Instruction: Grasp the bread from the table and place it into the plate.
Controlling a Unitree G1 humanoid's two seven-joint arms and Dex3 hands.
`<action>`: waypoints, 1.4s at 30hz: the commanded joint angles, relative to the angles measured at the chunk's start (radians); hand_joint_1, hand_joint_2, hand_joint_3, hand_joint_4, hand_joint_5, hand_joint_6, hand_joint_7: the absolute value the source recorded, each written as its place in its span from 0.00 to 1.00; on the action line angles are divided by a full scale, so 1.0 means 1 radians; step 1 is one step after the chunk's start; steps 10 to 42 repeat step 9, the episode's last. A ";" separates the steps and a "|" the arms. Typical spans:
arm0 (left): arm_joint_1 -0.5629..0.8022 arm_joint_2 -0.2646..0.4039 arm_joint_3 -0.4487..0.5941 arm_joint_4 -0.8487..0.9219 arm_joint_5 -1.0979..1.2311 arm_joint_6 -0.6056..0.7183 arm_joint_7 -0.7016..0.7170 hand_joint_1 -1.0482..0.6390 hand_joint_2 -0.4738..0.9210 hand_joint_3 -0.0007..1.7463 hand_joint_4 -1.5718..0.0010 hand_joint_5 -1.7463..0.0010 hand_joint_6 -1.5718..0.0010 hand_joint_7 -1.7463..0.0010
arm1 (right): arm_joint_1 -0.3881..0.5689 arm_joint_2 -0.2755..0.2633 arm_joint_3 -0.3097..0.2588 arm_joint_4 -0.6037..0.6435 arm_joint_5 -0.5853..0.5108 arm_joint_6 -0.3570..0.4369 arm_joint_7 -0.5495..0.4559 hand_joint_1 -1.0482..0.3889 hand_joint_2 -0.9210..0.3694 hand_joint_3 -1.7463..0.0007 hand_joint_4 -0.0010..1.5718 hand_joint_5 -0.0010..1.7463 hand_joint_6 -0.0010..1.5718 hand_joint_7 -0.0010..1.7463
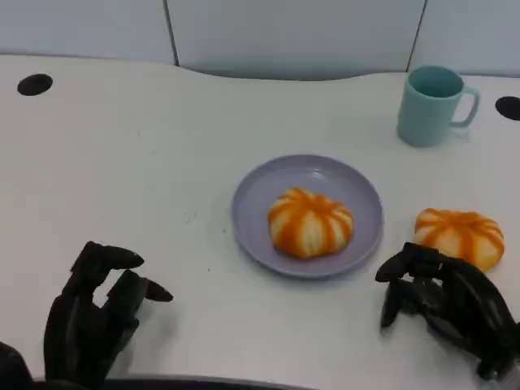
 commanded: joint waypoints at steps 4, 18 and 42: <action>0.000 0.010 0.019 0.015 -0.013 -0.011 -0.028 0.16 1.00 0.09 0.72 0.00 0.85 0.03 | 0.033 -0.006 0.007 0.013 -0.021 -0.030 -0.022 0.34 0.00 0.92 0.40 0.90 0.45 0.61; 0.003 0.012 0.020 0.019 -0.012 -0.013 -0.041 0.16 1.00 0.09 0.73 0.00 0.85 0.05 | 0.039 -0.006 0.011 -0.003 -0.022 0.002 -0.036 0.34 0.00 0.93 0.40 0.90 0.46 0.61; 0.003 0.012 0.020 0.019 -0.012 -0.013 -0.041 0.16 1.00 0.09 0.73 0.00 0.85 0.05 | 0.039 -0.006 0.011 -0.003 -0.022 0.002 -0.036 0.34 0.00 0.93 0.40 0.90 0.46 0.61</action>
